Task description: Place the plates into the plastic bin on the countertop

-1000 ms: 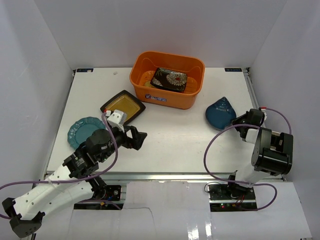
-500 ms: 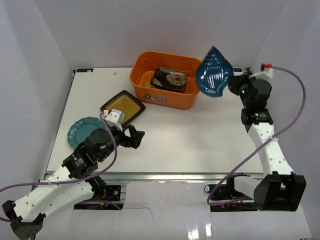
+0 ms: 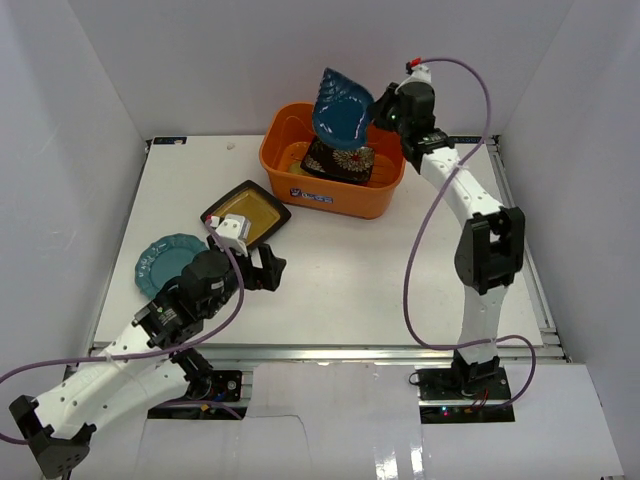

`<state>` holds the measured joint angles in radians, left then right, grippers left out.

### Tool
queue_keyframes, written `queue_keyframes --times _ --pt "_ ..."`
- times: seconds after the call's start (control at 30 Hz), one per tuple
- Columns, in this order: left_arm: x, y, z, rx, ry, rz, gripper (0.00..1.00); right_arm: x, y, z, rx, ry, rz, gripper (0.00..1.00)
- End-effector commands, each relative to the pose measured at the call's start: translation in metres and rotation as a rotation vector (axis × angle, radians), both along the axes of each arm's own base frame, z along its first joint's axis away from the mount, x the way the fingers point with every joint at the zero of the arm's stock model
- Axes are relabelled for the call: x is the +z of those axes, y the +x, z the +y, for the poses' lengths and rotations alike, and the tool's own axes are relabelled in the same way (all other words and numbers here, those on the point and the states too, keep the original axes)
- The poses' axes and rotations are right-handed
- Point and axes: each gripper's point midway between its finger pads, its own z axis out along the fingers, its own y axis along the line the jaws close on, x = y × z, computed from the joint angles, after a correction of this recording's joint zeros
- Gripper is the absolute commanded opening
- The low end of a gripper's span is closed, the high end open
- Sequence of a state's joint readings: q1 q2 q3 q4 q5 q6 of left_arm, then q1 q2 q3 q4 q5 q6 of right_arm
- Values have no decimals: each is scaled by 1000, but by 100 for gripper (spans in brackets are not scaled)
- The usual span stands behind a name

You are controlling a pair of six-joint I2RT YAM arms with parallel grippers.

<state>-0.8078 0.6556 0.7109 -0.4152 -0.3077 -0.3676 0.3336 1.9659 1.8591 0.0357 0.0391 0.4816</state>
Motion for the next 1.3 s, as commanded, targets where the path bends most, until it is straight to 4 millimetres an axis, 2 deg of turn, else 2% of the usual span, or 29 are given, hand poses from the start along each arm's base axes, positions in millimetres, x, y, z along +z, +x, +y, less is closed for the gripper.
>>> queue_keyframes --times 0.0,0.03,0.17,0.2,0.43,0.5,0.53,0.6,0.63,0.67,0.7,0.73,0.77,0.8,0.87,0.9,0.93,0.97,1.0,1.03,1.07,1.1,1.13,1.17,1.2,1.23,1.27 --pt "-8 8 13 87 8 33 98 19 9 17 14 19 -33 8" --pt "-9 10 13 96 6 39 98 -3 14 23 27 8 2 8" --pt "-15 17 16 118 5 72 98 -42 12 45 52 -27 65 8" --pt "-19 17 13 107 5 92 98 -54 10 45 48 -35 81 8" --pt "-21 27 16 153 -39 123 98 -91 3 49 58 -33 151 8" --pt "-23 29 17 174 -51 133 98 -100 3 48 48 -45 175 14" --pt "-27 32 16 191 -55 154 98 -106 5 48 45 -53 188 23" --pt "-30 37 19 229 -61 173 98 -121 1 47 46 -77 238 33" --pt "-34 40 19 268 -91 201 97 -123 0 47 44 -80 243 44" --pt "-38 43 23 306 -101 208 95 -127 -1 45 39 -84 253 48" --pt "-41 45 23 329 -123 214 95 -124 -2 44 40 -83 247 53" --pt "-44 48 22 367 -173 232 94 -123 -4 44 41 -82 248 61" --pt "-57 48 26 404 -177 241 93 -119 -4 44 44 -77 238 65" --pt "-57 52 26 426 -209 231 93 -108 -7 44 52 -68 220 72" --pt "-74 55 36 508 -222 239 92 -96 -11 48 82 -53 199 78" --pt "-77 59 39 536 -234 230 91 -80 -16 49 100 -44 173 85" --pt "-80 61 43 563 -238 221 91 -70 -23 54 138 -32 158 87" --pt "-84 64 48 594 -236 214 90 -73 -31 55 155 -33 169 91" --pt "-88 67 49 605 -249 201 90 -41 -39 59 195 2 93 97" --pt "-90 72 56 628 -256 196 89 -32 -47 60 213 11 74 100" --pt "-96 75 59 641 -253 202 89 -9 -59 59 233 24 34 96" --pt "-101 80 66 660 -272 200 88 -13 -71 63 268 24 38 91" --pt "-103 86 67 665 -295 204 88 10 -86 60 287 36 -6 91" --pt "-107 87 70 671 -313 216 88 16 -97 61 309 42 -20 90" --pt "-112 86 68 653 -334 249 88 -2 -109 61 327 36 12 90" --pt "-112 88 73 662 -355 258 87 4 -123 67 358 48 -18 91" --pt "-108 87 72 650 -369 260 87 22 -143 66 373 68 -60 92"
